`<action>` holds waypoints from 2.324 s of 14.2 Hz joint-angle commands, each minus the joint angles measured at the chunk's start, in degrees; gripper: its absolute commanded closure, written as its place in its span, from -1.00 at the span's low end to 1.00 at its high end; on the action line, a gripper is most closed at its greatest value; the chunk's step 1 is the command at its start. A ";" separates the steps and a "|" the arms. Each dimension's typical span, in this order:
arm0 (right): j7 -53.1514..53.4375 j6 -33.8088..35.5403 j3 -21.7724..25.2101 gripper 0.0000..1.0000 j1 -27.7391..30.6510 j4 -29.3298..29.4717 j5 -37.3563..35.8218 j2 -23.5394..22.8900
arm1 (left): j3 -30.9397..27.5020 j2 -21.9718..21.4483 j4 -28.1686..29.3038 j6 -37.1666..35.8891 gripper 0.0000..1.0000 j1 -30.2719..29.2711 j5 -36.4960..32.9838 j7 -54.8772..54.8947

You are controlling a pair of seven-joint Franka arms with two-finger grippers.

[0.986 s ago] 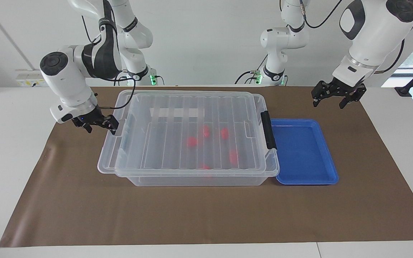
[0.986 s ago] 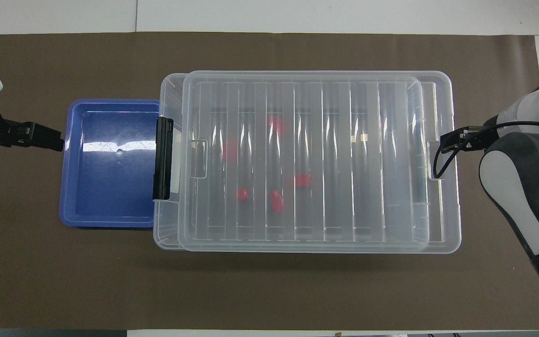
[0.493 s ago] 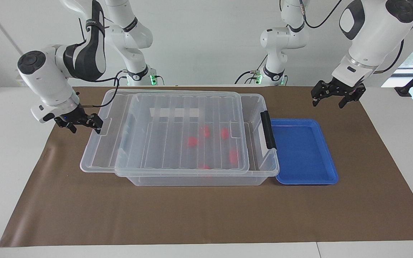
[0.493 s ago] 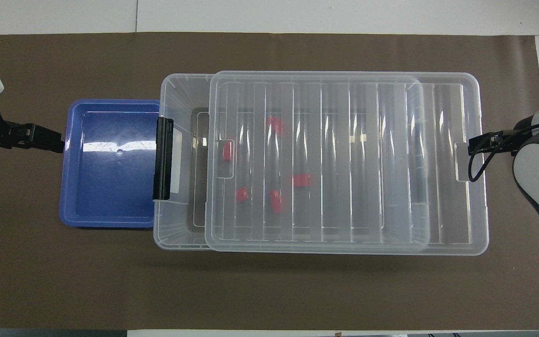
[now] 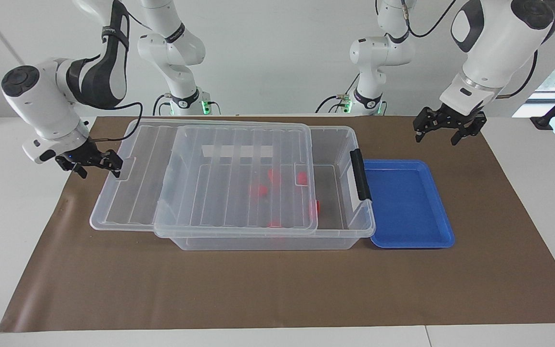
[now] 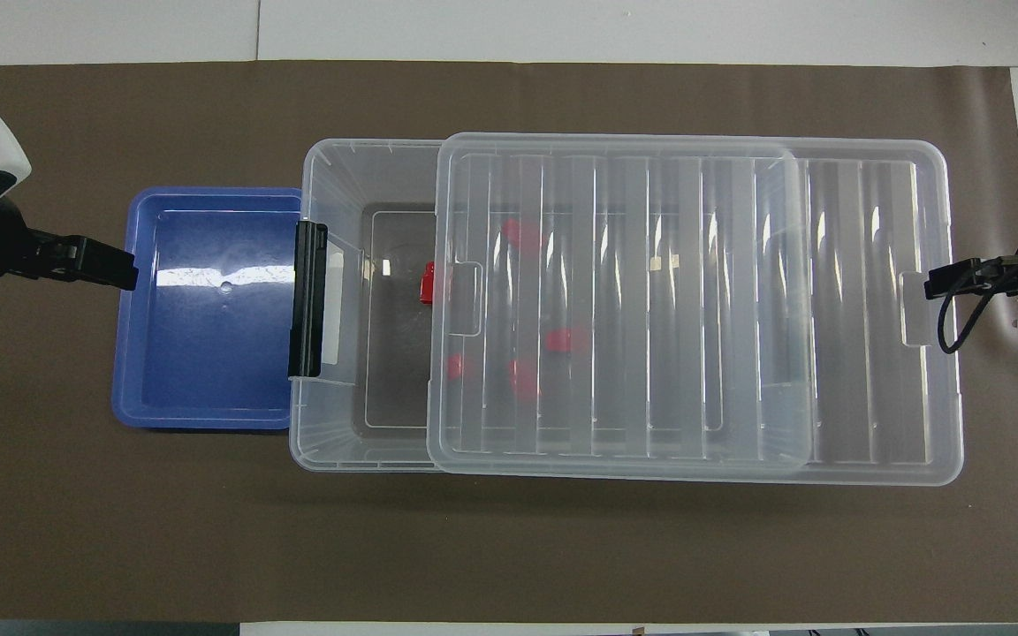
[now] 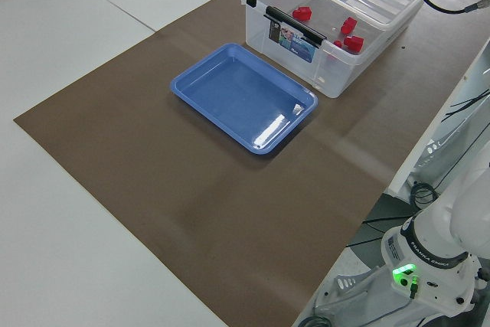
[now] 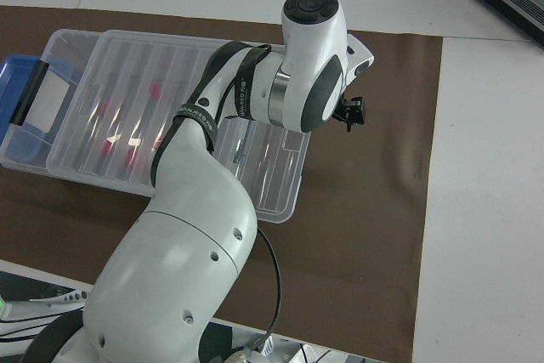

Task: Place red block in blue tray from box
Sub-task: 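Slide the clear lid away from the blue tray with the right gripper, then reach the left gripper into the opened box toward a red block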

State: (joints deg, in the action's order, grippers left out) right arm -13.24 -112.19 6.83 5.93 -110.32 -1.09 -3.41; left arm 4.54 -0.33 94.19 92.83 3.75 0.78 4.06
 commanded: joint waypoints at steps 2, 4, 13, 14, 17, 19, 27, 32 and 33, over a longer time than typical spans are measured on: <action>-4.86 -0.31 1.87 -1.00 0.57 0.28 0.38 0.34 | 0.04 -1.25 1.87 2.62 -1.00 5.64 -0.17 -4.92; -7.14 -0.04 3.19 -1.00 0.57 0.80 0.38 0.25 | 0.04 -0.55 1.87 4.71 -1.00 9.86 -0.17 -8.61; -14.44 0.22 7.32 -1.00 0.57 1.77 0.30 -0.10 | 0.12 8.31 2.49 16.14 -1.00 20.68 -2.89 -18.47; -14.62 0.22 7.50 -1.00 0.57 1.77 0.38 -0.19 | 0.12 9.37 3.36 17.81 -1.00 21.56 -2.89 -19.60; -14.71 0.22 7.85 -1.00 0.57 1.77 0.38 -0.19 | 0.12 11.84 5.47 23.00 -1.00 23.41 -2.89 -24.44; -14.71 0.22 7.85 -1.00 0.57 1.77 0.38 -0.10 | 0.12 12.46 7.57 26.25 -1.00 23.50 -2.89 -24.54; -13.23 6.09 5.14 -1.00 0.57 8.70 0.47 -1.68 | 0.12 17.01 13.65 37.33 -1.00 25.17 -2.89 -26.20; -2.88 17.86 0.30 -1.00 0.48 16.09 0.56 -1.60 | 0.12 21.51 14.70 44.01 -1.00 25.79 -2.89 -29.02; 0.64 20.59 -1.10 -1.00 0.48 17.14 0.56 -1.33 | 0.12 21.51 15.23 45.06 -1.00 25.70 -2.89 -29.02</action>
State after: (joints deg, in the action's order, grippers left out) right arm -17.68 -96.06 7.93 5.88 -96.56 -1.09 -3.82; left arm 5.18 21.53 107.79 135.26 29.02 -0.82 -23.47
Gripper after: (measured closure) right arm 0.000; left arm 0.000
